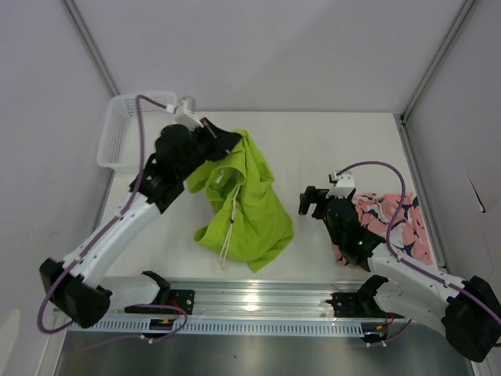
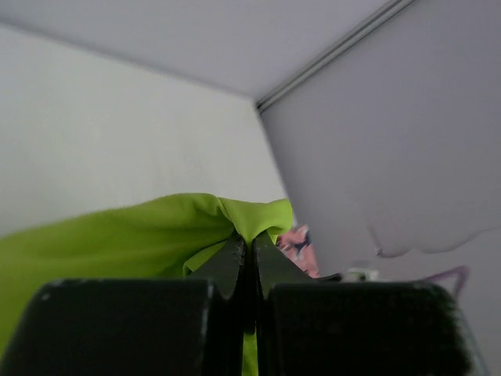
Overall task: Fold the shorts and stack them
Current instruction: Move the shorts to the center of the board
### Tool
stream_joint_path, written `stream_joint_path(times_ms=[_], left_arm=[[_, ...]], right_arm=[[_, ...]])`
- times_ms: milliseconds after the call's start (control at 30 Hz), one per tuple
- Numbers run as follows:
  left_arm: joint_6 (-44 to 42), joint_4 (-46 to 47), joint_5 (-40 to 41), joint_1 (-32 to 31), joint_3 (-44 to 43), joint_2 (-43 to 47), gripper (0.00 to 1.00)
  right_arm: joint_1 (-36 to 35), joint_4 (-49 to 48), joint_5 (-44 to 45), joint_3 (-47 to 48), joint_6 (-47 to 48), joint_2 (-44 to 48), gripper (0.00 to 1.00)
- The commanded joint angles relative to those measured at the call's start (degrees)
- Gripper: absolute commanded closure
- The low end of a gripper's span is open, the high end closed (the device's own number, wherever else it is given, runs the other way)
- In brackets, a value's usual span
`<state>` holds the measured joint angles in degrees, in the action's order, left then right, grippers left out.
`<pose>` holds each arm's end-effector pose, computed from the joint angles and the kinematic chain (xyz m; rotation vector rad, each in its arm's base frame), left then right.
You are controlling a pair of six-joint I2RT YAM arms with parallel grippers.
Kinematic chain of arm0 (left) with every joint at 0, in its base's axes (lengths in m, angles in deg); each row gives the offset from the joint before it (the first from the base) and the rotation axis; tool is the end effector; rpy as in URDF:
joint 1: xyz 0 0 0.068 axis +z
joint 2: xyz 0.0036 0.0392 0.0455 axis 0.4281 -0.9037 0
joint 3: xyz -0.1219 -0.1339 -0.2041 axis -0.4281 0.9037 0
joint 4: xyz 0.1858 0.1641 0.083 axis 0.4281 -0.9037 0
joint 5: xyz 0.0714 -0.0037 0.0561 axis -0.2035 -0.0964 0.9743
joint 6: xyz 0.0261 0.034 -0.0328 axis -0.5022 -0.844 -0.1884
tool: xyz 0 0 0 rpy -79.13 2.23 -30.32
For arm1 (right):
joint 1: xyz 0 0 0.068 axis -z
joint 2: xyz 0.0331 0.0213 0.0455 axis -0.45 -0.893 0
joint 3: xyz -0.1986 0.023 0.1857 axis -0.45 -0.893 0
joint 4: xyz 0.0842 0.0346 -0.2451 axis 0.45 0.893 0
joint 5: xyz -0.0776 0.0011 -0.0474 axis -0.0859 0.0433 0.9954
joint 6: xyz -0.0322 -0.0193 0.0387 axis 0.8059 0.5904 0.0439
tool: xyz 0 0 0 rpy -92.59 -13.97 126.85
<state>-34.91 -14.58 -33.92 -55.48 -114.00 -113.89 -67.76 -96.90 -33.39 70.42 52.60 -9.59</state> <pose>0.2149 -0.1253 0.4299 -0.2182 1.6819 -1.0232 0.1696 0.1242 0.2302 -0.0062 1.8318 0.2528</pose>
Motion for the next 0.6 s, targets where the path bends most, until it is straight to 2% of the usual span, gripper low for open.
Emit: stream_joint_path(times_ms=[0, 100, 200, 433, 567], left_arm=[[0.98, 4.39, -0.43, -1.07, -0.94, -4.75, 1.00], [0.01, 3.25, 0.44, -1.07, -4.02, -7.66, 1.00], [-0.87, 2.72, 2.73, -1.16, -4.99, -6.88, 1.00], [-1.31, -1.06, 7.83, -1.77, 0.97, -3.63, 1.00], [-2.45, -1.23, 8.80, -3.62, 1.34, -0.64, 1.00]], right_arm=[[0.76, -2.78, 0.32, -0.67, 0.13, 1.28, 0.00], [1.11, -3.13, -1.69, -1.02, 0.40, 2.25, 0.01], [1.20, -5.06, -4.50, -1.99, 1.18, 3.56, 0.01], [0.76, -9.11, -18.20, -2.16, 3.65, 1.20, 0.04], [0.32, -8.59, -18.76, -1.02, 4.09, -0.82, 0.03]])
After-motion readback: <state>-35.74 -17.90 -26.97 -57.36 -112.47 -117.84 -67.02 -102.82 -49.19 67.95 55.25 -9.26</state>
